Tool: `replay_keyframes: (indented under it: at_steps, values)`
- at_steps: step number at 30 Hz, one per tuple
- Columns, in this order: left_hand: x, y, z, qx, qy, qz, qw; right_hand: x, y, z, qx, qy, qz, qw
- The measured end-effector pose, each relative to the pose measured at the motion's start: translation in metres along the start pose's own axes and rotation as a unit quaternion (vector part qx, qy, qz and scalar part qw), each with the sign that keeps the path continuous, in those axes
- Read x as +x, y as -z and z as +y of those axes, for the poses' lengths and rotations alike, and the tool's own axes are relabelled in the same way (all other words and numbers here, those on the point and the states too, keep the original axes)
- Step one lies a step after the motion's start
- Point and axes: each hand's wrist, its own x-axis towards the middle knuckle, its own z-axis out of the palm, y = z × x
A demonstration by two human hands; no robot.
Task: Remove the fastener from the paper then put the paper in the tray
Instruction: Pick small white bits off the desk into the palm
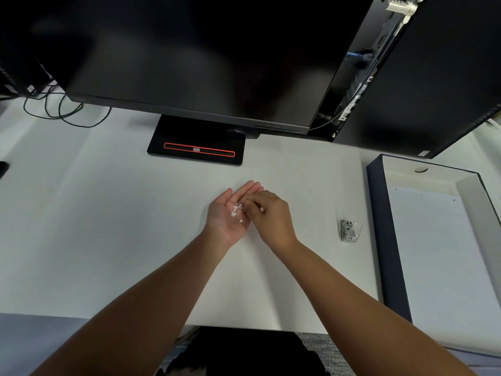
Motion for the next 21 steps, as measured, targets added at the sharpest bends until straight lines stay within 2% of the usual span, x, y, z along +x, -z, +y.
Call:
replay_keyframes:
  at_steps: [5,9,12,16,21]
  values:
    - [-0.002,0.001,0.0,-0.015,0.007,0.002,1.0,0.002,0.006,0.003,0.032,-0.029,0.017,0.999]
    - [0.002,0.006,0.002,-0.025,0.0,-0.004,1.0,0.003,0.02,0.011,0.038,-0.014,0.048,0.998]
    - [0.002,0.011,0.007,-0.036,-0.008,-0.017,0.999,0.004,0.031,0.034,-0.005,-0.033,0.067,0.997]
    - [0.0,0.016,0.014,-0.041,-0.015,-0.021,0.999,-0.001,0.038,0.065,-0.093,-0.039,0.031,0.994]
    - [-0.001,0.015,0.013,-0.049,-0.016,-0.022,0.998,-0.01,0.029,0.078,-0.178,0.007,0.015,0.984]
